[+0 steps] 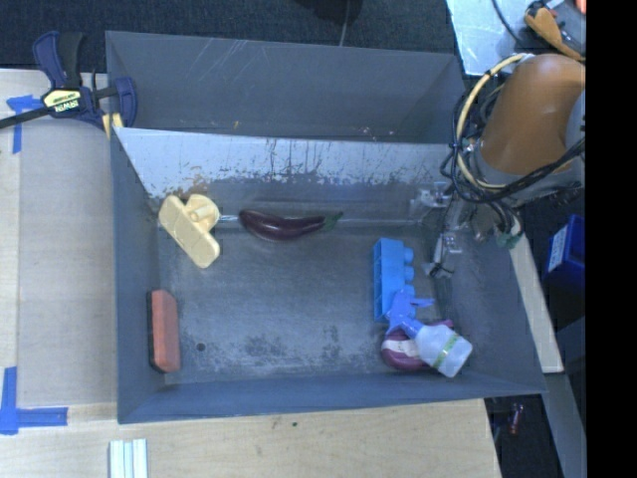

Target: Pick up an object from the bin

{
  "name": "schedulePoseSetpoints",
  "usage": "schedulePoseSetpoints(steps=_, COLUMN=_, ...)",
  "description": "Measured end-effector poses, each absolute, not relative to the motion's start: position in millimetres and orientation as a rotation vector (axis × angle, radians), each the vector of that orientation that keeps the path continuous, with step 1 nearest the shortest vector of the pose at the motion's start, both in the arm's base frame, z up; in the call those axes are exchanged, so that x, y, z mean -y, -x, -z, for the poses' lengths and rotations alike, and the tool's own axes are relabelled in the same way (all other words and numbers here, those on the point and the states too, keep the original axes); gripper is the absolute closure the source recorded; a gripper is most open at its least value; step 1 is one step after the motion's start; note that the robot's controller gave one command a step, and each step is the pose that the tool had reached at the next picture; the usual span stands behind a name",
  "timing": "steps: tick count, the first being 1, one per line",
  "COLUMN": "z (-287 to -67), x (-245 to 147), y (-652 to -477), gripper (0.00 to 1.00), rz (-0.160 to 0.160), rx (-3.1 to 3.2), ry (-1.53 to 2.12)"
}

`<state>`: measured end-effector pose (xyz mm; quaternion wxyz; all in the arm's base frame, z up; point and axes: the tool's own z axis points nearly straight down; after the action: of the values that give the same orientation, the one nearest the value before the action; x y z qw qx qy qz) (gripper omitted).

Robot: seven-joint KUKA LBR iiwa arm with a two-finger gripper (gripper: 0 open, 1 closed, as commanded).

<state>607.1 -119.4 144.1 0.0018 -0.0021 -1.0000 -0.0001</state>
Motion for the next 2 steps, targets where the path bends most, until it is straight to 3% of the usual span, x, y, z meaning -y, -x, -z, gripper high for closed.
schedulePoseSetpoints(steps=1, z=-149.2, x=118.7, y=-608.6, gripper=0.0, rz=-0.001, rx=3.145, ry=0.0)
schedulePoseSetpoints(steps=2, z=-71.4, x=98.3, y=-608.9, gripper=0.0, rz=-0.003, rx=3.04, ry=-0.797)
